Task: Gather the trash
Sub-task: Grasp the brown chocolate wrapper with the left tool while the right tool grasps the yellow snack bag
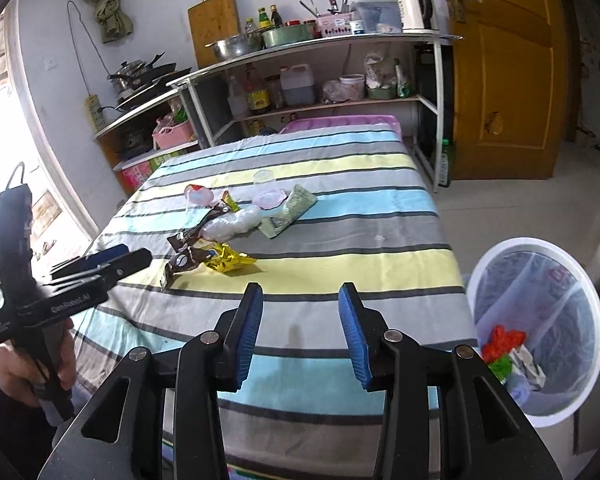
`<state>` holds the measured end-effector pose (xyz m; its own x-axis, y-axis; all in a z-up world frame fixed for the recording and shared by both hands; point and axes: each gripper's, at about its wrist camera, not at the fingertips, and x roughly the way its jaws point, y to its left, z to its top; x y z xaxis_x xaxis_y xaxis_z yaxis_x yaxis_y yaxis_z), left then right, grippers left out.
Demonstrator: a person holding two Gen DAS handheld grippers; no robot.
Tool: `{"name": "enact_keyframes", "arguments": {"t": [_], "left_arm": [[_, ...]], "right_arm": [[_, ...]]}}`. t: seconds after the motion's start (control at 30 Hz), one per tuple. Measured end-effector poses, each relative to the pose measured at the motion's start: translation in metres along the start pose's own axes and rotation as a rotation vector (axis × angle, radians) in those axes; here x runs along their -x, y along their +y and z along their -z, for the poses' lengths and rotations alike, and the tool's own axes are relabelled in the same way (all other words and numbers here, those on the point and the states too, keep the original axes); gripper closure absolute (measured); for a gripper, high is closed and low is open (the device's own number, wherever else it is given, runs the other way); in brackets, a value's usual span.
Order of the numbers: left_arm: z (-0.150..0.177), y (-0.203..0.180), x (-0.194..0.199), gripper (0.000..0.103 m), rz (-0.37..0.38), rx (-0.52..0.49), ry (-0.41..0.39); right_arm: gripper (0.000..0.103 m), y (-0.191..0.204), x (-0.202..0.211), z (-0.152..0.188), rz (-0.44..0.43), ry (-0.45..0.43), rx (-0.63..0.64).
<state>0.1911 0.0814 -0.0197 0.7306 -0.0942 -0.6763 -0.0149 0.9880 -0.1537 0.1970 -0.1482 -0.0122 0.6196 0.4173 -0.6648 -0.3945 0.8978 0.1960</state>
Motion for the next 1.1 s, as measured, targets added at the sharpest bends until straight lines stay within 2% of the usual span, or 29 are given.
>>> {"name": "enact_keyframes", "arguments": {"t": [0.13, 0.23, 0.3, 0.37, 0.43, 0.5, 0.57, 0.9, 1.1], "left_arm": [[0.004, 0.004, -0.017, 0.039, 0.0, -0.01, 0.036], [0.004, 0.005, -0.025, 0.041, 0.03, -0.01, 0.049], [0.003, 0.006, -0.031, 0.047, 0.054, -0.003, 0.062], [0.004, 0.007, -0.037, 0.062, 0.076, 0.001, 0.081], [0.004, 0.007, -0.042, 0.069, 0.084, 0.004, 0.098], [0.006, 0.008, -0.041, 0.071, 0.097, 0.009, 0.095], [0.007, 0.01, -0.038, 0.082, 0.112, 0.014, 0.087], [0.02, 0.03, -0.018, 0.082, 0.111, 0.06, 0.064], [0.02, 0.04, -0.015, 0.082, 0.097, 0.075, 0.06]], "right_arm": [[0.062, 0.007, -0.012, -0.005, -0.007, 0.016, 0.018], [0.062, 0.013, -0.02, -0.01, -0.007, 0.023, 0.034], [0.061, 0.017, -0.027, -0.012, -0.011, 0.031, 0.036], [0.061, 0.02, -0.034, -0.015, -0.019, 0.04, 0.038], [0.061, 0.024, -0.042, -0.017, -0.027, 0.048, 0.048], [0.061, 0.029, -0.049, -0.02, -0.036, 0.055, 0.058], [0.061, 0.033, -0.055, -0.021, -0.044, 0.059, 0.068], [0.061, 0.054, -0.09, -0.032, -0.099, 0.088, 0.152], [0.061, 0.06, -0.11, -0.027, -0.11, 0.158, 0.182]]}}
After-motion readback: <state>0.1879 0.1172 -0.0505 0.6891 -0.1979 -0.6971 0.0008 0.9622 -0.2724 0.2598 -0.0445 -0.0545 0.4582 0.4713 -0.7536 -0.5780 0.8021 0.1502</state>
